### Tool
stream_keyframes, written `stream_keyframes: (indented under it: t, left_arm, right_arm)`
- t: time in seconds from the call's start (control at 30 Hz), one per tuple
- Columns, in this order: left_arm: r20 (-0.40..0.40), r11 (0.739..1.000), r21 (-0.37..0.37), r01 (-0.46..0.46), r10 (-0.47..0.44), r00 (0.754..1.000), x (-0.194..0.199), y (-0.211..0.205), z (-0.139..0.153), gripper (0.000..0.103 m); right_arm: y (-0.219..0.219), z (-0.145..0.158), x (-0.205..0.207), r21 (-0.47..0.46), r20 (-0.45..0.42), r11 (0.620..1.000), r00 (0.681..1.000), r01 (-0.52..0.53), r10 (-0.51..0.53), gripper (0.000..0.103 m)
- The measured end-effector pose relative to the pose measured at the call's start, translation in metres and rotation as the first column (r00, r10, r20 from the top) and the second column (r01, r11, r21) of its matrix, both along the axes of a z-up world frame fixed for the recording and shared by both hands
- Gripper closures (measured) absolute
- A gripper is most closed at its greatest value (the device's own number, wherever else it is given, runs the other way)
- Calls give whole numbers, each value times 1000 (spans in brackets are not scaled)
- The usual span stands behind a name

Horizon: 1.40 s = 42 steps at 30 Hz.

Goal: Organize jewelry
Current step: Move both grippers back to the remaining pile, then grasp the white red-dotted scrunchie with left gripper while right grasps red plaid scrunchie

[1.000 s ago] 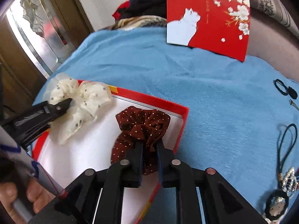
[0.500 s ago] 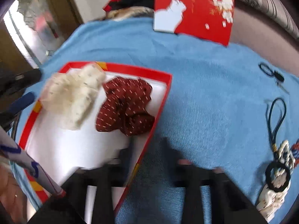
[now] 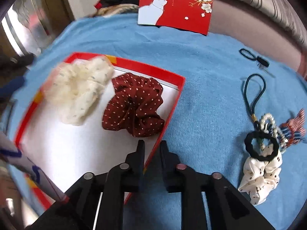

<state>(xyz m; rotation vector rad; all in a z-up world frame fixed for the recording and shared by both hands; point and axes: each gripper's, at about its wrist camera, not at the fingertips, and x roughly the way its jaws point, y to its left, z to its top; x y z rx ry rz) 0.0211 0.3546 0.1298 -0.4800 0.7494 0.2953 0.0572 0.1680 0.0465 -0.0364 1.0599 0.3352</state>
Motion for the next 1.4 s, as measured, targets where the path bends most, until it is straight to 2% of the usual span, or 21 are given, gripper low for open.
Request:
stream_keyframes:
  t: [0.03, 0.1, 0.17, 0.23, 0.37, 0.5, 0.63, 0.77, 0.83, 0.97, 1.13, 1.17, 1.2, 1.23, 1.27, 1.33, 1.4]
  left_arm:
    - [3, 1000, 0, 27, -27, 1000, -1, -9, 0, 55]
    - [7, 997, 7, 80, -80, 997, -1, -30, 1, 55]
    - [4, 986, 28, 162, -162, 987, -1, -60, 0, 55]
    - [-1, 974, 25, 227, -227, 974, -1, -85, -2, 55]
    - [-25, 932, -62, 357, -359, 933, 5, -139, -17, 54]
    - [-99, 886, -115, 449, -460, 882, 14, -193, -46, 54]
    - [-169, 852, -122, 509, -523, 835, 21, -241, -71, 54]
    - [-200, 824, -137, 550, -567, 799, 25, -269, -93, 44]
    - [-205, 820, -141, 554, -572, 794, 29, -274, -99, 42]
    - [-189, 816, -152, 558, -578, 794, 34, -275, -104, 34]
    - [-185, 807, -138, 575, -591, 785, 38, -281, -105, 33]
    - [-192, 811, -122, 572, -585, 788, 38, -283, -105, 43]
    - [-204, 816, -98, 570, -577, 791, 39, -285, -105, 54]
    - [-224, 813, -75, 577, -577, 785, 41, -289, -105, 79]
    - [-236, 811, -65, 582, -579, 780, 42, -289, -104, 91]
    - [-221, 806, -80, 586, -588, 778, 39, -288, -100, 95]
    - [-196, 796, -110, 595, -604, 772, 33, -287, -91, 95]
  right_arm:
    - [-12, 7, -4, 33, 13, 999, 1000, 14, -15, 71]
    - [-47, 24, -17, 80, 62, 996, 997, 48, -53, 53]
    - [-85, 35, -28, 89, 100, 993, 991, 78, -87, 48]
    - [-133, 40, -35, 64, 131, 989, 982, 132, -140, 48]
    - [-216, 37, -35, 16, 143, 966, 956, 257, -257, 47]
    - [-297, 27, -35, 50, 119, 914, 906, 403, -406, 47]
    - [-352, 18, -27, 112, 89, 870, 867, 479, -489, 47]
    - [-375, 12, -3, 198, 42, 847, 859, 493, -509, 47]
    - [-375, 16, 14, 213, 55, 854, 867, 474, -494, 47]
    - [-365, 19, 47, 191, 110, 887, 889, 420, -445, 36]
    - [-353, -4, 69, 141, 79, 909, 910, 393, -406, 36]
    - [-350, -8, 72, 128, 75, 915, 917, 382, -393, 40]
    - [-347, -10, 73, 110, 74, 922, 922, 371, -380, 60]
    - [-345, -12, 75, 98, 71, 926, 925, 365, -373, 74]
    - [-344, -13, 75, 92, 63, 927, 927, 363, -369, 87]
    - [-345, -10, 74, 101, 68, 921, 920, 377, -385, 90]
    - [-349, -2, 70, 120, 86, 911, 910, 395, -406, 92]
